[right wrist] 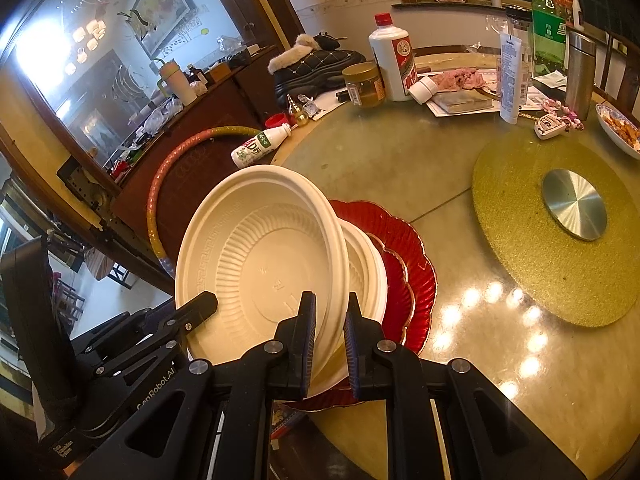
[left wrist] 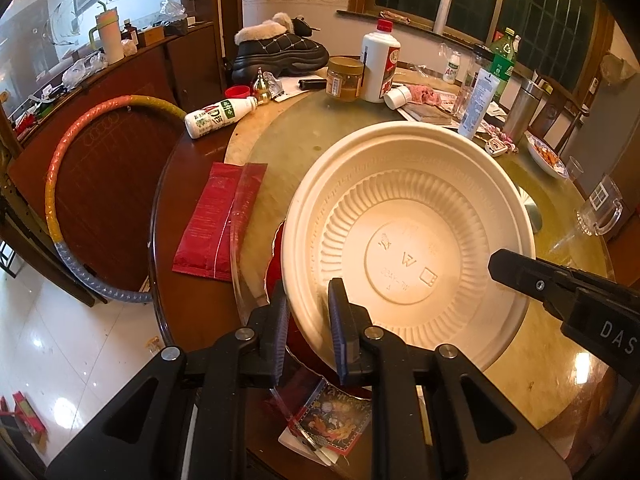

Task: Organize plates and bowls
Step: 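Lower the ribbed bowl onto the bowls stacked on the red plates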

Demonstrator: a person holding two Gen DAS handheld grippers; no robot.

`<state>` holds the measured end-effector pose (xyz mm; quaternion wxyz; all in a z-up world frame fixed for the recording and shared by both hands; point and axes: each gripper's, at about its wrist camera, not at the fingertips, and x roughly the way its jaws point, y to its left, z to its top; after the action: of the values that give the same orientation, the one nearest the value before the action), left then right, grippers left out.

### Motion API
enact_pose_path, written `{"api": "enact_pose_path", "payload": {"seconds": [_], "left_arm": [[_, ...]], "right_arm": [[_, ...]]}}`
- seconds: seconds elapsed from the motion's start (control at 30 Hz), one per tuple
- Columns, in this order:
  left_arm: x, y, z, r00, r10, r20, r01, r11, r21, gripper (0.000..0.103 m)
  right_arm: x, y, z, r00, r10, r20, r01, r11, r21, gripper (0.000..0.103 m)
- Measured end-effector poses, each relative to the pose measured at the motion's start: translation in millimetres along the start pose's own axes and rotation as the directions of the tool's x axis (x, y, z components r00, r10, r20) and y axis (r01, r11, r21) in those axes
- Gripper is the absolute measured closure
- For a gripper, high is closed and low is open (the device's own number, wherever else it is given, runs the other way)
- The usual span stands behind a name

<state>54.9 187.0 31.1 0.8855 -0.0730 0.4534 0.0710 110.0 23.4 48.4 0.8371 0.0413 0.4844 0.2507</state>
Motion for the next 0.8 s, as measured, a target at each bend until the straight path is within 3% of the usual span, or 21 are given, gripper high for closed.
{"api": "enact_pose_path", "payload": {"seconds": [0.8], "left_arm": [[7.2,-5.7,1.6,1.0,-0.001,-0.02,0.0,1.0,-0.004,0.085]], "right_arm": [[9.9,-6.0,6.3,0.999,-0.004,-0.039,0.005,1.0,0.024,0.086]]}}
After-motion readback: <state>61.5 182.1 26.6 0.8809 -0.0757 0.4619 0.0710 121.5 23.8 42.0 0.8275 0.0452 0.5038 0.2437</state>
